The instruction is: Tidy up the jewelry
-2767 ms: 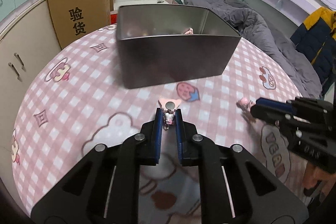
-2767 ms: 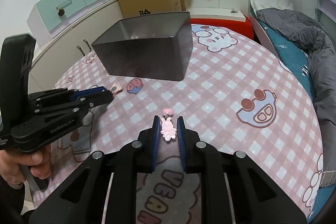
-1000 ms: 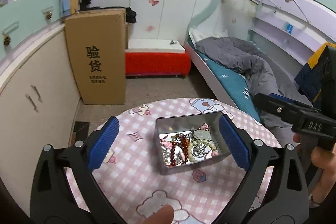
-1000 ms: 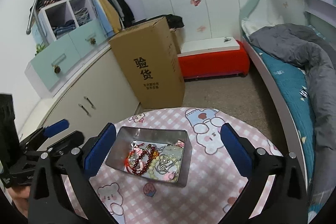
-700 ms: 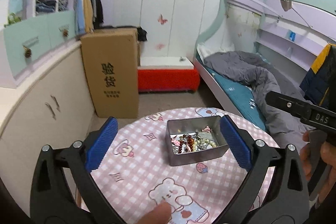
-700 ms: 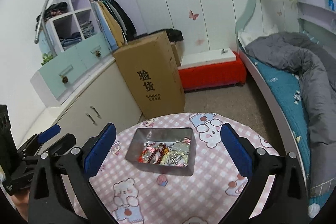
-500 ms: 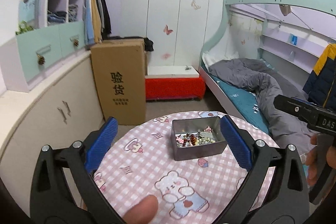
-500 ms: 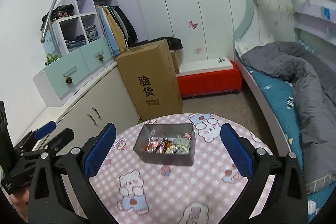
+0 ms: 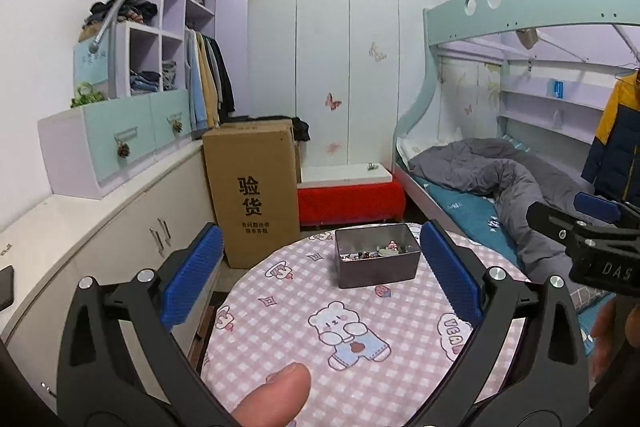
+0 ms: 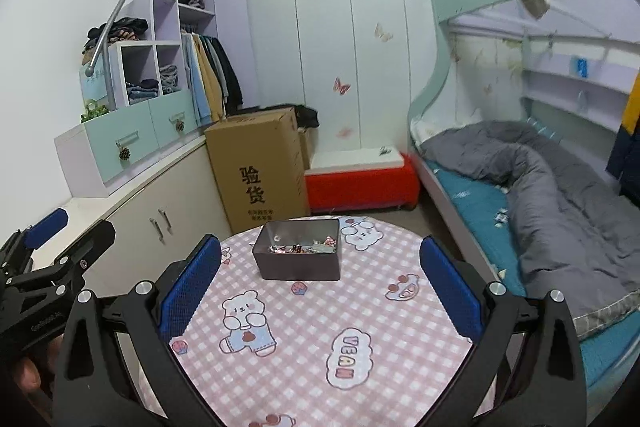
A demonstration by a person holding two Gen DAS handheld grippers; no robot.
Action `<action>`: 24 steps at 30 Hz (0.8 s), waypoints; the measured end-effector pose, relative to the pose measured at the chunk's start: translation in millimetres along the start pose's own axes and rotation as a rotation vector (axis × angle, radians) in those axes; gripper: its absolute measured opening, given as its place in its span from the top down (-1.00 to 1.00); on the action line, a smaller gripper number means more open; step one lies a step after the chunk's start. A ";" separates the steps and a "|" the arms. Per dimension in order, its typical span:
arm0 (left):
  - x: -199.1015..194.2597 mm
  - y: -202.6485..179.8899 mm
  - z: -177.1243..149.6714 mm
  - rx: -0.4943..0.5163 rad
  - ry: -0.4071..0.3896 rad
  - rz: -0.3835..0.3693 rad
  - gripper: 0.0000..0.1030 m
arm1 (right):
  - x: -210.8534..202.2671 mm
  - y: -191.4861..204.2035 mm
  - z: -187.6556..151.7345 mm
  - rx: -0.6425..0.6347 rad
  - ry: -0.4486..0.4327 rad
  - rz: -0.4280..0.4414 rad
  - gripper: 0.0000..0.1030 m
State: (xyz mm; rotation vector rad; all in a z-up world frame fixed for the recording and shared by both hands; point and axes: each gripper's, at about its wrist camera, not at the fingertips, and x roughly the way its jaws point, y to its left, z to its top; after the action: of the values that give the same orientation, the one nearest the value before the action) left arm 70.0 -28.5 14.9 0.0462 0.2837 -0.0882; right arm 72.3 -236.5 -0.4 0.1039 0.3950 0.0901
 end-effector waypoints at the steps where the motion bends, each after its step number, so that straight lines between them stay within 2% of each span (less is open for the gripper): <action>1: -8.8 -0.7 -1.3 -0.001 -0.006 -0.002 -0.88 | -8.0 2.3 -2.0 -0.004 -0.013 -0.002 -0.86; 12: -77.1 -7.4 -5.3 0.018 -0.103 0.004 -0.88 | -68.4 17.1 -31.5 -0.021 -0.103 -0.038 -0.86; 24: -89.0 -3.9 -17.7 0.014 -0.096 0.020 -0.88 | -79.7 22.7 -40.1 -0.038 -0.111 -0.066 -0.86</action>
State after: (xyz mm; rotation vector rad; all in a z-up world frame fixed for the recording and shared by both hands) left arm -20.4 -24.2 22.8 0.0589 0.1866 -0.0728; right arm -18.1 -219.3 -4.4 0.0576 0.2858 0.0265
